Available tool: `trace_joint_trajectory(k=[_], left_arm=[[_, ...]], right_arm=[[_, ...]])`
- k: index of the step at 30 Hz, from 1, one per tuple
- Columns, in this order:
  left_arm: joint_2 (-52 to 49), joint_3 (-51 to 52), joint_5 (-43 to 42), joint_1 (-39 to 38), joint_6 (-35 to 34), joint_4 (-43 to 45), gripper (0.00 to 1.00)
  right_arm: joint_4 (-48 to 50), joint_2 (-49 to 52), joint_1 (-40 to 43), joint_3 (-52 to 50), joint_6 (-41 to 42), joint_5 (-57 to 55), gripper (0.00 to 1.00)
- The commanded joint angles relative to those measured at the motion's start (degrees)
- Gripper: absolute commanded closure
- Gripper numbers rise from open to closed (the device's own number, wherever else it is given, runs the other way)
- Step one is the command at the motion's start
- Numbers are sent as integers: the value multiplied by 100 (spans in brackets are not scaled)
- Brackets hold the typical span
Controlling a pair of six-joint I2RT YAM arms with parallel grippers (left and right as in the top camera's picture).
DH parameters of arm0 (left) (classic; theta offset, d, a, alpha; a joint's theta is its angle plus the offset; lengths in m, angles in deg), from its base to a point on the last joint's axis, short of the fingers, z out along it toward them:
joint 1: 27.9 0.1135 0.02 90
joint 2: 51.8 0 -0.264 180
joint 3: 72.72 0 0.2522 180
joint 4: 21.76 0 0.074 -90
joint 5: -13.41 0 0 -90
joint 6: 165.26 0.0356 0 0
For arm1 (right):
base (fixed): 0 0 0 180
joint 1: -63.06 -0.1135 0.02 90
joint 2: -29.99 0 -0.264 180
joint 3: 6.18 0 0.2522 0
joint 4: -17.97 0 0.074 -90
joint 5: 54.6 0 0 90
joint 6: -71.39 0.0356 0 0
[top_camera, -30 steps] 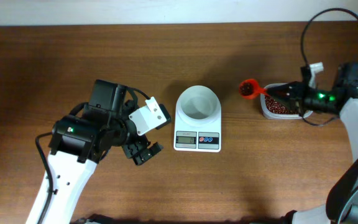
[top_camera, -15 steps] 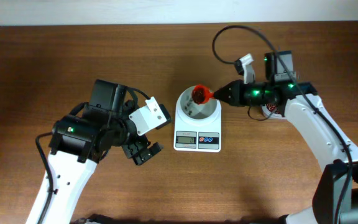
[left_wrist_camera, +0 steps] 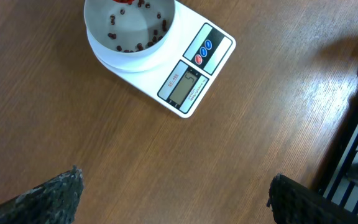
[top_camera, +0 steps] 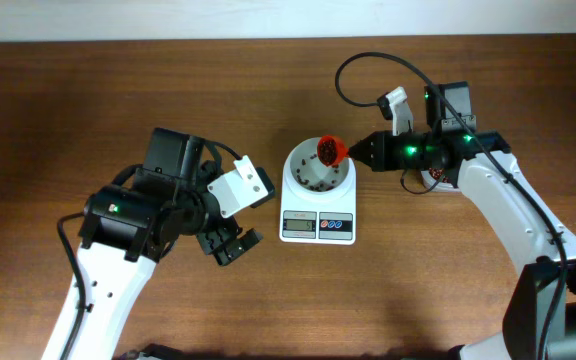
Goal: Scoop and weigh 50g on scale
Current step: 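Move the filled scoop with the right gripper over the white bowl, then tilt the scoop with the right gripper to pour beans into the bowl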
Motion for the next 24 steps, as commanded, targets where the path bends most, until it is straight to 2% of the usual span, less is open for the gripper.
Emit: trace_joint_trajectory(k=[1, 16, 18, 20, 22, 24], left_arm=[[-13, -33, -101, -17, 94, 11, 1], [-13, -33, -101, -17, 94, 11, 1], [-13, -33, -101, -17, 94, 11, 1], [-13, -33, -101, -17, 94, 11, 1], [-13, -33, -101, -17, 94, 11, 1], [-13, -33, -101, -17, 94, 11, 1]], right_arm=[[15, -13, -26, 35, -87, -2, 96], [-48, -13, -26, 35, -96, 13, 96], [-98, -13, -26, 35, -282, 68, 96], [-92, -13, -26, 35, -1045, 621, 96], [-101, -13, -20, 35, -1097, 280, 96], [-109, -13, -15, 35, -1178, 446, 96]])
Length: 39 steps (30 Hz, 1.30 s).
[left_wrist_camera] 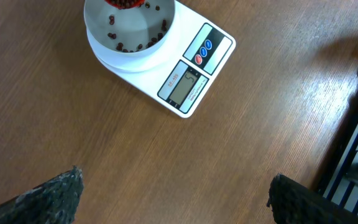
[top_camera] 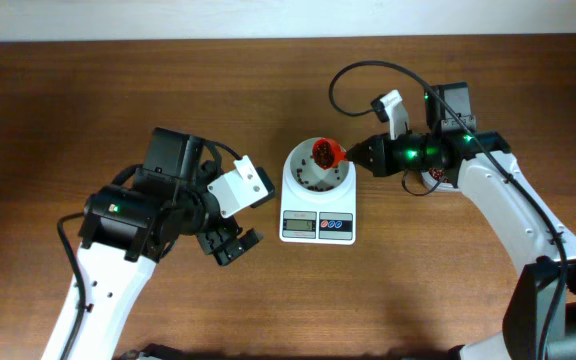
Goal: Scoop and weigh 50g on scale
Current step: 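Tilt the scoop with the right gripper to pour beans into the bowl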
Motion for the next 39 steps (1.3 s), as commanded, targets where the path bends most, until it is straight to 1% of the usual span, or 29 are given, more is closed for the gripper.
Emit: trace_joint_trajectory(k=[1, 3, 4, 6, 7, 8, 19, 21, 23, 27, 28, 29, 30, 31, 32, 33, 34, 35, 36, 38, 39], left_arm=[[-13, -33, -101, -17, 94, 11, 1], [-13, -33, -101, -17, 94, 11, 1], [-13, -33, -101, -17, 94, 11, 1], [-13, -33, -101, -17, 94, 11, 1], [-13, -33, -101, -17, 94, 11, 1], [-13, -33, -101, -17, 94, 11, 1], [-13, -33, -101, -17, 94, 11, 1], [-13, -33, -101, -17, 94, 11, 1], [-13, -33, -101, -17, 94, 11, 1], [-13, -33, -101, -17, 94, 11, 1], [-13, -33, -101, -17, 94, 11, 1], [-13, -33, -101, -17, 94, 11, 1], [-13, -33, -101, -17, 94, 11, 1], [-13, -33, -101, -17, 94, 11, 1], [-13, -33, -101, -17, 94, 11, 1], [-13, -33, -101, -17, 94, 11, 1], [-13, -33, -101, -17, 94, 11, 1], [-13, -33, -101, -17, 94, 11, 1], [-13, -33, -101, -17, 94, 11, 1], [-13, -33, -101, -17, 94, 11, 1], [-13, -33, -101, -17, 94, 11, 1]], right_arm=[[-4, -13, -15, 35, -221, 46, 96], [-24, -13, -15, 35, -442, 337, 96], [-52, -13, -15, 35, -334, 118, 96], [-111, -13, -15, 35, -647, 474, 96], [-114, -13, -15, 35, -498, 144, 96], [-162, -13, -15, 35, -483, 116, 96], [-175, -13, -15, 35, -487, 114, 96], [-175, -13, -15, 35, -839, 105, 96], [-170, -13, -15, 35, -894, -142, 96], [-162, -13, -15, 35, -1687, -166, 96], [-133, -13, -15, 35, -1685, -131, 96], [-129, -13, -15, 35, -1692, 278, 96], [-94, -13, -15, 35, -1886, 487, 96], [-37, -13, -15, 35, -1895, 101, 96], [-37, -13, -17, 35, -1836, -22, 96], [35, -13, -15, 35, -1838, 203, 96], [109, -13, -15, 35, -1834, -94, 96], [85, -13, -15, 35, -1832, -92, 96], [155, -13, -15, 35, -1864, 374, 96], [245, -2, -15, 35, -1720, -146, 96], [232, -2, -15, 35, -1926, 411, 96]])
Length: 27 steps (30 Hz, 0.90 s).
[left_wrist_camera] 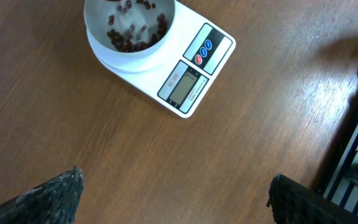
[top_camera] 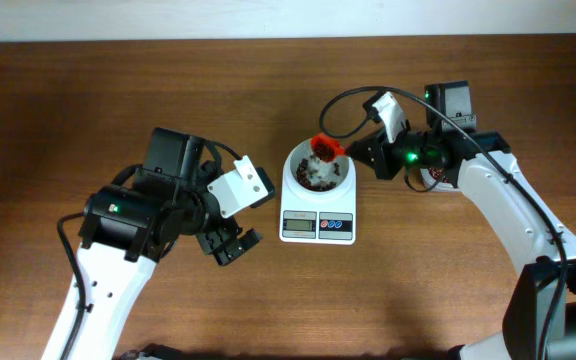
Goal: Scoop and weigh 50g on scale
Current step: 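Tilt the scoop with the right gripper to pour beans into the bowl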
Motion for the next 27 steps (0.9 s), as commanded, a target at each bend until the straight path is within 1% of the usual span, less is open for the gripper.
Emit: trace_joint_trajectory(k=[1, 2, 3, 4, 5, 6, 12, 13, 14, 15, 16, 17, 21, 22, 23, 24, 25, 27], left_arm=[[-13, -33, -101, -17, 94, 13, 1], [-13, -33, -101, -17, 94, 13, 1], [-13, -33, -101, -17, 94, 13, 1], [-13, -33, -101, -17, 94, 13, 1], [-13, -33, -101, -17, 94, 13, 1], [-13, -33, -101, -17, 94, 13, 1], [-13, -33, -101, -17, 94, 13, 1], [-13, -33, -101, -17, 94, 13, 1], [-13, -33, -101, -17, 94, 13, 1], [-13, -33, -101, -17, 94, 13, 1], [-13, -33, -101, -17, 94, 13, 1], [-13, -33, -101, -17, 94, 13, 1], [-13, -33, -101, -17, 94, 13, 1], [-13, -33, -101, -17, 94, 13, 1], [-13, -33, -101, -17, 94, 13, 1], [-13, -33, -101, -17, 94, 13, 1], [-13, -33, -101, -17, 94, 13, 1], [-13, -33, -101, -17, 94, 13, 1]], right_arm=[[48, 9, -15, 33, -166, -24, 96], [-42, 9, -15, 33, 66, -101, 96], [-13, 9, -15, 33, -155, 282, 96], [61, 24, -15, 33, 22, -199, 96], [2, 24, -15, 33, 157, -170, 96], [20, 24, -15, 33, 15, 210, 96], [39, 31, -15, 33, 7, 177, 96], [15, 31, -15, 33, 4, 448, 96], [55, 31, -15, 33, -260, 1088, 96], [85, 31, -15, 33, -415, 772, 96], [76, 31, -15, 33, -55, 42, 96], [81, 31, -17, 33, 96, -61, 96], [83, 31, -15, 33, 98, -61, 96], [39, 31, -15, 33, 81, 310, 96], [42, 31, -9, 33, -328, 741, 96], [35, 33, -15, 33, -155, -116, 96], [22, 33, -15, 33, 50, -286, 96], [37, 33, -15, 33, 52, -238, 96]])
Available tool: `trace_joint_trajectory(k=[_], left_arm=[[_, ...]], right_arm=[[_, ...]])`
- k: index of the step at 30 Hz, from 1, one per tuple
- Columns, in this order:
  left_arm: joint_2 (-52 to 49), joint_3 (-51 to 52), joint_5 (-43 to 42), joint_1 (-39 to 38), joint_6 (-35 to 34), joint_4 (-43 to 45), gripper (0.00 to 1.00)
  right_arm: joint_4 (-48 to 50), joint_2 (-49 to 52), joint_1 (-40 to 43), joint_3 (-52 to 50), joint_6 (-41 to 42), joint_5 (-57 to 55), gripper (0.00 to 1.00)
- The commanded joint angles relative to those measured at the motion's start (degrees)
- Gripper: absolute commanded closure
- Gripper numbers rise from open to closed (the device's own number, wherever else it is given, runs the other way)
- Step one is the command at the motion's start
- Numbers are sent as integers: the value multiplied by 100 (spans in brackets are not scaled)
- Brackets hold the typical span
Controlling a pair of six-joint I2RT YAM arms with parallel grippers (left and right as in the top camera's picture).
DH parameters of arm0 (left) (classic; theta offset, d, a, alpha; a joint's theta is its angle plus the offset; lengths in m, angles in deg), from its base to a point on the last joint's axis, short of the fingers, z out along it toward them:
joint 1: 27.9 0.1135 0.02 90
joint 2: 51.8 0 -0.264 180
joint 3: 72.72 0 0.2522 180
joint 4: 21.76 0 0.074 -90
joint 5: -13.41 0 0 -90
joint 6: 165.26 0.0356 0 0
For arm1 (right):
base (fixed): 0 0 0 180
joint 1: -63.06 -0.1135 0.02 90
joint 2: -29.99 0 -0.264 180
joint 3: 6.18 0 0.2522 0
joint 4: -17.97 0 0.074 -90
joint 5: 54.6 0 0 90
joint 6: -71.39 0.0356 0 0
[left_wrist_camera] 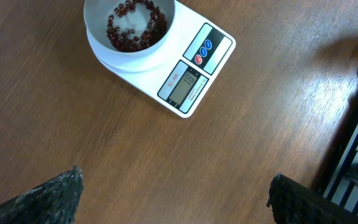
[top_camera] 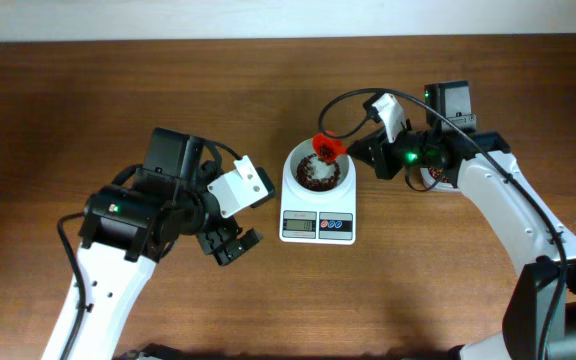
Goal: Scoop and weigh 50g on scale
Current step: 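Tilt the scoop with the right gripper to pour beans into the bowl, then carry the empty red scoop with the right gripper back to the bean tub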
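Note:
A white digital scale [top_camera: 317, 222] [left_wrist_camera: 191, 78] carries a white bowl [top_camera: 317, 174] [left_wrist_camera: 128, 28] with a layer of dark red beans in it. My right gripper [top_camera: 360, 152] is shut on the handle of a red scoop [top_camera: 324, 146], tipped at the bowl's far rim. The scale's display [left_wrist_camera: 183, 85] is too small to read. My left gripper [top_camera: 226, 244] [left_wrist_camera: 178, 190] stands open over bare wood, left of the scale, with nothing between its fingers.
The brown wooden table [top_camera: 118, 90] runs to a pale wall at the back. A black cable [top_camera: 353, 90] loops above the right arm. A dark frame stands at the right edge of the left wrist view.
More beans lie in the bowl than 0.9 s ago, now forming a ring on its floor. The scoop sits slightly further back at the rim. The left arm has not moved.
The right gripper held the red scoop over the bowl's right side, with only scattered beans inside. Then the scoop hung over the bowl's far part. Then it was tipped and beans had gathered in the bowl. Now the bowl holds a thicker layer.

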Motion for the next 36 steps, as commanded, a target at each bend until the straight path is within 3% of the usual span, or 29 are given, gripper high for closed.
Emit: trace_joint_trajectory(k=[1, 3, 5, 8, 10, 12, 15, 16, 18, 24, 26, 31, 36], left_arm=[[-13, -33, -101, -17, 94, 11, 1], [-13, -33, -101, -17, 94, 11, 1], [-13, -33, -101, -17, 94, 11, 1], [-13, -33, -101, -17, 94, 11, 1], [-13, -33, -101, -17, 94, 11, 1], [-13, -33, -101, -17, 94, 11, 1], [-13, -33, -101, -17, 94, 11, 1], [-13, -33, -101, -17, 94, 11, 1], [-13, -33, -101, -17, 94, 11, 1], [-13, -33, -101, -17, 94, 11, 1], [-13, -33, -101, -17, 94, 11, 1], [-13, -33, -101, -17, 94, 11, 1], [-13, -33, -101, -17, 94, 11, 1]], right_arm=[[13, 28, -15, 35, 59, -81, 96], [0, 28, -15, 35, -492, 728, 96], [-68, 28, -15, 35, -26, -448, 96], [-7, 28, -15, 35, -26, -199, 96], [-11, 28, -15, 35, -619, 767, 96], [-61, 28, -15, 35, 72, -728, 96], [-17, 24, -15, 37, 2, 168, 96], [-22, 26, -11, 37, -431, 577, 96], [-50, 26, -81, 37, 190, -896, 96], [-42, 13, -234, 37, -271, 234, 96], [-42, 13, -240, 37, -415, -337, 96], [-155, -387, -249, 166, -415, -507, 96], [-293, -597, -789, 166, -417, -2044, 96]])
